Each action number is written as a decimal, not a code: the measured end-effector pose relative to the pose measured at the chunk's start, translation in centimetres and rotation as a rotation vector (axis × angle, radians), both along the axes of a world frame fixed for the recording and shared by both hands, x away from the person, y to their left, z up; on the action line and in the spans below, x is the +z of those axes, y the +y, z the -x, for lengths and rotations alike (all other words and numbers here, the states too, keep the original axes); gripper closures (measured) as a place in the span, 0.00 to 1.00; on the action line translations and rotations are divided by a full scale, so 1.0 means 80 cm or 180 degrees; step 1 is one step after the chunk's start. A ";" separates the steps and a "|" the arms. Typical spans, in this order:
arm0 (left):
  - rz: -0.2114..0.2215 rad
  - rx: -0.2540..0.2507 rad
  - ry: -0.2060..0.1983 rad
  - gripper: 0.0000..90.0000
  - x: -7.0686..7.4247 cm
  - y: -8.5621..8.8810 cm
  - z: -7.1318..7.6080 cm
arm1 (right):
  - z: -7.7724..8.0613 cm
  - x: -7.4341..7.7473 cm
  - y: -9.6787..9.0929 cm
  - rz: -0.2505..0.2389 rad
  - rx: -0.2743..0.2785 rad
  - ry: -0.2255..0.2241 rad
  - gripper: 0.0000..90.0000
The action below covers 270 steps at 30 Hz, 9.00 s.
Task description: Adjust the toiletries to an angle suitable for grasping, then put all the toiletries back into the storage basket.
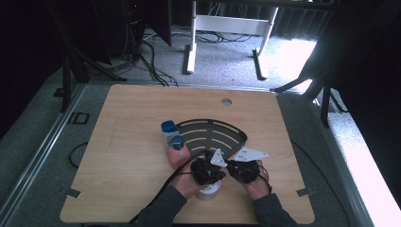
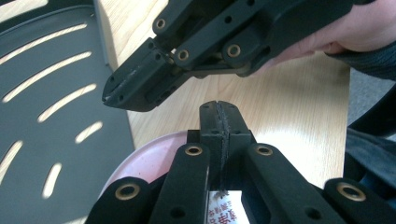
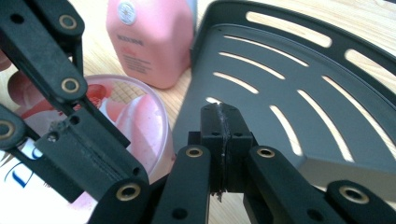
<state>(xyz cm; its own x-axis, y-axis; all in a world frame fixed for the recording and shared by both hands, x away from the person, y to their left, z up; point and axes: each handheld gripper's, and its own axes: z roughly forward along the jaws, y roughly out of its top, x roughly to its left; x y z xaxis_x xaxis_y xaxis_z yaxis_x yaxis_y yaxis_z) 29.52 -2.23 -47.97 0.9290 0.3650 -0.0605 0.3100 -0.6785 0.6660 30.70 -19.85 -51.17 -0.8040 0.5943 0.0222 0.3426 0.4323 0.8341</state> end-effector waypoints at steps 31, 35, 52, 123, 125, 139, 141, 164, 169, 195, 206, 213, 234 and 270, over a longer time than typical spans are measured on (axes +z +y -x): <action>0.0258 0.0439 -0.0265 0.75 -0.003 0.053 -0.021 | 0.010 -0.004 -0.054 0.0073 -0.0327 0.0025 0.91; 0.0350 0.0452 -0.0286 0.69 -0.003 0.065 -0.013 | 0.011 -0.007 -0.060 0.0087 -0.0337 0.0069 0.82; 0.0493 0.0352 -0.0189 0.58 -0.028 0.109 0.001 | 0.022 -0.022 -0.085 0.0119 -0.0234 0.0284 0.61; 0.0486 -0.0035 -0.0225 0.36 -0.072 0.087 0.022 | 0.046 -0.032 -0.044 0.0153 0.0752 0.0106 0.28; 0.0479 -0.0043 -0.0248 0.36 -0.072 0.087 0.022 | 0.046 -0.032 -0.043 0.0171 0.0748 0.0097 0.28; 0.0408 -0.0031 -0.0391 0.35 -0.070 0.082 0.026 | 0.044 -0.032 -0.038 0.0250 0.0727 0.0049 0.23; 0.0405 -0.0026 -0.0388 0.35 -0.069 0.081 0.026 | 0.043 -0.031 -0.037 0.0261 0.0729 0.0054 0.23; 0.0405 0.0002 -0.0478 0.35 -0.060 0.077 0.028 | 0.043 -0.023 -0.040 0.0263 0.0702 0.0059 0.23; 0.0415 0.0004 -0.0512 0.36 -0.054 0.073 0.028 | 0.042 -0.018 -0.044 0.0253 0.0689 0.0035 0.23; 0.0378 0.0069 -0.0564 0.35 -0.036 0.064 0.016 | 0.028 -0.001 -0.052 0.0257 0.0673 -0.0049 0.23; 0.0408 0.0125 -0.0584 0.35 -0.032 0.059 0.011 | 0.021 0.007 -0.055 0.0295 0.0690 -0.0091 0.23; 0.0382 0.0146 -0.0586 0.35 -0.027 0.054 0.005 | 0.014 0.012 -0.059 0.0322 0.0696 -0.0098 0.23; 0.0398 0.0246 -0.0589 0.35 -0.020 0.042 -0.009 | -0.004 0.022 -0.067 0.0339 0.0665 -0.0104 0.23; 0.0364 0.0364 -0.0647 0.36 -0.010 0.029 -0.034 | -0.034 0.027 -0.075 0.0271 0.0564 -0.0072 0.23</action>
<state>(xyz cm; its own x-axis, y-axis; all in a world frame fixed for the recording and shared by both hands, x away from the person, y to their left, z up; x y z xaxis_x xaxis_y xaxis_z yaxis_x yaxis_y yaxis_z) 32.24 0.10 -48.74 0.8794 0.4699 0.0763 0.2323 -0.5636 0.7927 33.40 -25.87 -49.00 -0.8959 0.4424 -0.0415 0.2363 0.5534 0.7987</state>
